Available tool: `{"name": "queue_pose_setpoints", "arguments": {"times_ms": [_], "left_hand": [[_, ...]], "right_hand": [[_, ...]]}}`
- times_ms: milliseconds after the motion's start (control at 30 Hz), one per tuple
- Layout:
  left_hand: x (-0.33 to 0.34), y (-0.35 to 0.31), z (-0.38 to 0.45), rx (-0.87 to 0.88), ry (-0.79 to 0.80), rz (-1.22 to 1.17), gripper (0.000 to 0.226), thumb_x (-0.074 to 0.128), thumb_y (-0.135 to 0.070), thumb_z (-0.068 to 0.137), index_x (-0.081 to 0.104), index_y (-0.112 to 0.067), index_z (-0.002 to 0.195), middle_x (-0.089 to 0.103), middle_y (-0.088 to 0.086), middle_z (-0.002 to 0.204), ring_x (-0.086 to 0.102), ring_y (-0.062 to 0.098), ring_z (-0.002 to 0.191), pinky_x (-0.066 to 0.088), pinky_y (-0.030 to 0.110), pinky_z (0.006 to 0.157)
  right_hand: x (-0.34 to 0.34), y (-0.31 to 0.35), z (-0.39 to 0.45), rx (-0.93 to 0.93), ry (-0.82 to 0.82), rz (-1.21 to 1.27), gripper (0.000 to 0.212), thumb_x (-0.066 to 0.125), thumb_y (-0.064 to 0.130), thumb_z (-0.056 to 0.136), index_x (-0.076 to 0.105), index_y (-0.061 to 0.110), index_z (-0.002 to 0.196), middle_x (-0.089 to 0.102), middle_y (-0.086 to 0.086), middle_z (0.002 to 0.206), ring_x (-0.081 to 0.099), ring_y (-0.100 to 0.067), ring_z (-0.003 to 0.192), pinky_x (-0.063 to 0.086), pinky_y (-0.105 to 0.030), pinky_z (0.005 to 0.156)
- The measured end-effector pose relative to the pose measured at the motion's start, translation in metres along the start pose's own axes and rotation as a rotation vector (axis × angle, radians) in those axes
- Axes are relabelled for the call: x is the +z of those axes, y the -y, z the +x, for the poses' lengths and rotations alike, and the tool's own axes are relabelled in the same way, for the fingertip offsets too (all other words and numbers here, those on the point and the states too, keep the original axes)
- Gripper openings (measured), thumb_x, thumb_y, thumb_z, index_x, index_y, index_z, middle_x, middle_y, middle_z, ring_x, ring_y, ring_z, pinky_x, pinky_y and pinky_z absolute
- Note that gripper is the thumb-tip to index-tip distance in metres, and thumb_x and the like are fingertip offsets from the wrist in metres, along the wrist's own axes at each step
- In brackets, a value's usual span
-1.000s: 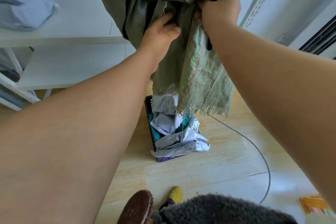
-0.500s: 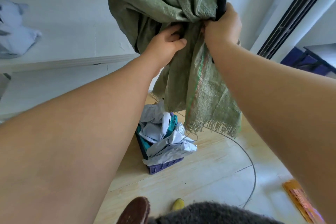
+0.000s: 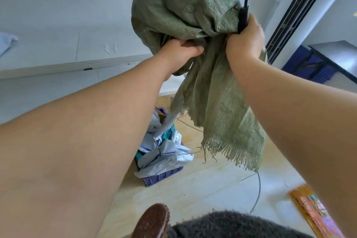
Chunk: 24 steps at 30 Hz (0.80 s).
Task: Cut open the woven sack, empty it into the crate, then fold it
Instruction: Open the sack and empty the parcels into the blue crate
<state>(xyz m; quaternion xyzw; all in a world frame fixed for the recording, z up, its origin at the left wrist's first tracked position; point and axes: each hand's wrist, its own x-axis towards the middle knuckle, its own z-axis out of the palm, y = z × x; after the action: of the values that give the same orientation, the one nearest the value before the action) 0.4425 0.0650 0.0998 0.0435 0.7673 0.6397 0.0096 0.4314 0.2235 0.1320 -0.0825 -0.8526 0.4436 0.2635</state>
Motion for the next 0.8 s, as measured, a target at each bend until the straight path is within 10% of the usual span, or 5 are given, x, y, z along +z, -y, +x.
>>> {"name": "queue_pose_setpoints", "arguments": {"times_ms": [300, 433, 633, 800], "left_hand": [[0.086, 0.028, 0.038, -0.093, -0.133, 0.101, 0.024, 0.066, -0.023, 0.089, 0.068, -0.023, 0.113, 0.067, -0.008, 0.109, 0.059, 0.004, 0.098, 0.045, 0.007, 0.071], [0.088, 0.070, 0.021, -0.294, -0.248, 0.167, 0.025, 0.071, -0.029, 0.080, 0.068, -0.023, 0.104, 0.063, 0.000, 0.114, 0.056, 0.015, 0.107, 0.042, 0.024, 0.089], [0.102, 0.096, 0.025, -0.440, -0.195, 0.131, 0.128, 0.084, -0.056, 0.059, 0.001, -0.033, 0.153, 0.021, -0.001, 0.159, 0.028, 0.018, 0.143, 0.029, 0.043, 0.115], [0.111, 0.103, 0.066, -0.370, -0.504, 0.107, 0.131, 0.086, -0.041, 0.063, -0.006, -0.020, 0.153, 0.028, 0.003, 0.155, 0.034, 0.019, 0.139, 0.030, 0.033, 0.113]], "right_hand": [[-0.024, -0.094, 0.087, 0.172, 0.155, 0.193, 0.036, 0.050, 0.006, 0.073, 0.059, 0.035, 0.092, 0.067, 0.006, 0.089, 0.067, -0.023, 0.090, 0.059, -0.046, 0.080], [-0.008, -0.107, 0.104, 0.185, 0.229, 0.231, 0.037, 0.050, 0.012, 0.067, 0.062, 0.030, 0.097, 0.069, 0.005, 0.089, 0.069, -0.024, 0.089, 0.060, -0.046, 0.078], [0.042, -0.096, 0.101, 0.231, 0.384, 0.350, 0.022, 0.051, 0.002, 0.075, 0.054, 0.024, 0.078, 0.064, -0.003, 0.070, 0.068, -0.024, 0.065, 0.061, -0.047, 0.065], [0.079, -0.070, 0.089, 0.270, 0.537, 0.465, 0.006, 0.059, 0.003, 0.084, 0.057, 0.008, 0.079, 0.062, -0.009, 0.056, 0.060, -0.014, 0.040, 0.049, -0.022, 0.046]]}}
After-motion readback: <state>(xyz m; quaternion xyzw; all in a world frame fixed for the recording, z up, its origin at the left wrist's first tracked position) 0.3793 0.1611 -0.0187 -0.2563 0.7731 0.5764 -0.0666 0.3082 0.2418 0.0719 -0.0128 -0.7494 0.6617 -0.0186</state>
